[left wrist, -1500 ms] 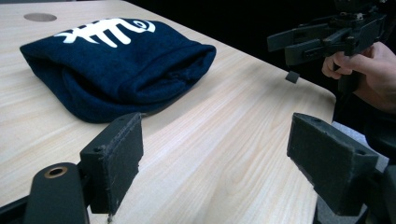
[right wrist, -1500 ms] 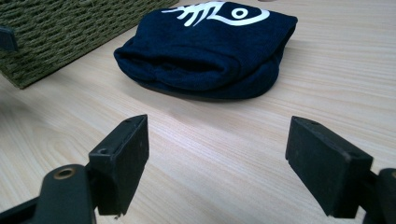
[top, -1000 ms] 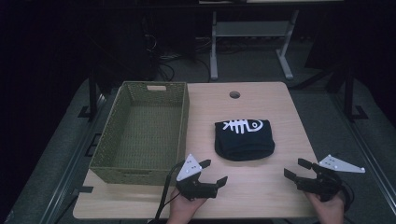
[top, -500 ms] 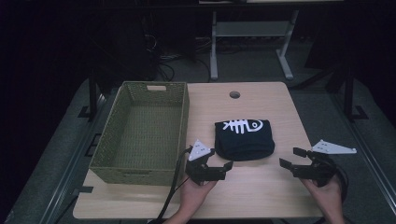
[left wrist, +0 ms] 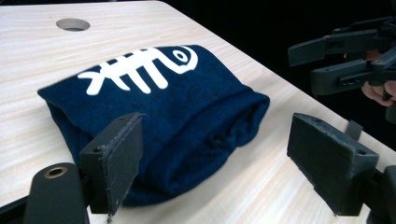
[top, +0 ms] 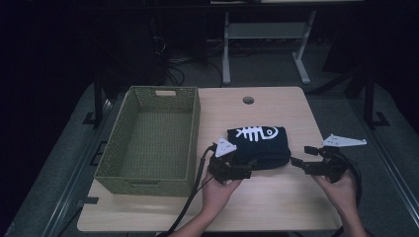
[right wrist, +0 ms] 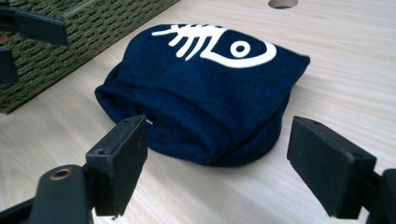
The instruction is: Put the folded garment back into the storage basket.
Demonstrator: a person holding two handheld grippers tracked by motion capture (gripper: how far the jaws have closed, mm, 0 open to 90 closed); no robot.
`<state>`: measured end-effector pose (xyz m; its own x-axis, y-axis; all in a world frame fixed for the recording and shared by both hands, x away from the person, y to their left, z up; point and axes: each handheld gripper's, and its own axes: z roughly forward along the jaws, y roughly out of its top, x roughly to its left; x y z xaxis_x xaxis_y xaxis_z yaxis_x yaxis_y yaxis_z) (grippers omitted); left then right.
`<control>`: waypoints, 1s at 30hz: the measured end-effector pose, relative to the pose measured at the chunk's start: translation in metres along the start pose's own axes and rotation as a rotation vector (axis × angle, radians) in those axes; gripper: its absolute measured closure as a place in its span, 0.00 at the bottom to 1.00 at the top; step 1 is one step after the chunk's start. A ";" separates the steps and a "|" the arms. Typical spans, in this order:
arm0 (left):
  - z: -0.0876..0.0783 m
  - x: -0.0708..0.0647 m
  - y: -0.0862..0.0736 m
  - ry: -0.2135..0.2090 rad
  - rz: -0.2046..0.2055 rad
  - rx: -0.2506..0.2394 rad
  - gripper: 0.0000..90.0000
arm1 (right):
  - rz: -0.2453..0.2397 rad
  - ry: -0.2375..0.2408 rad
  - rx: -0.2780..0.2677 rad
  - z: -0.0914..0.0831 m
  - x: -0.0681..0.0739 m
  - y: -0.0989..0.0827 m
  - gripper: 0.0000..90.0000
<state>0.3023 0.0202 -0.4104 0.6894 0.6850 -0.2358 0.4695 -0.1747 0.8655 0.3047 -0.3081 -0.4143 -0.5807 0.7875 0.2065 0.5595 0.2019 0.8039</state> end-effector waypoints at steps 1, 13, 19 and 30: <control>0.002 0.002 0.002 -0.001 -0.013 0.001 0.20 | -0.007 0.005 -0.009 0.001 0.000 0.003 0.22; 0.030 0.020 0.024 0.085 -0.098 0.055 0.19 | 0.042 0.001 -0.004 0.021 -0.016 0.030 0.24; 0.044 0.034 0.023 0.131 -0.156 0.082 0.20 | 0.076 0.011 0.037 0.039 -0.026 0.036 0.25; 0.066 0.059 0.003 0.148 -0.318 0.152 0.20 | 0.166 0.004 0.122 0.069 -0.047 0.027 0.29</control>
<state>0.3803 0.0135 -0.4505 0.4148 0.8144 -0.4059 0.7310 -0.0326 0.6816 0.3880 -0.2996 -0.4409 -0.4769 0.8134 0.3331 0.7153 0.1389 0.6849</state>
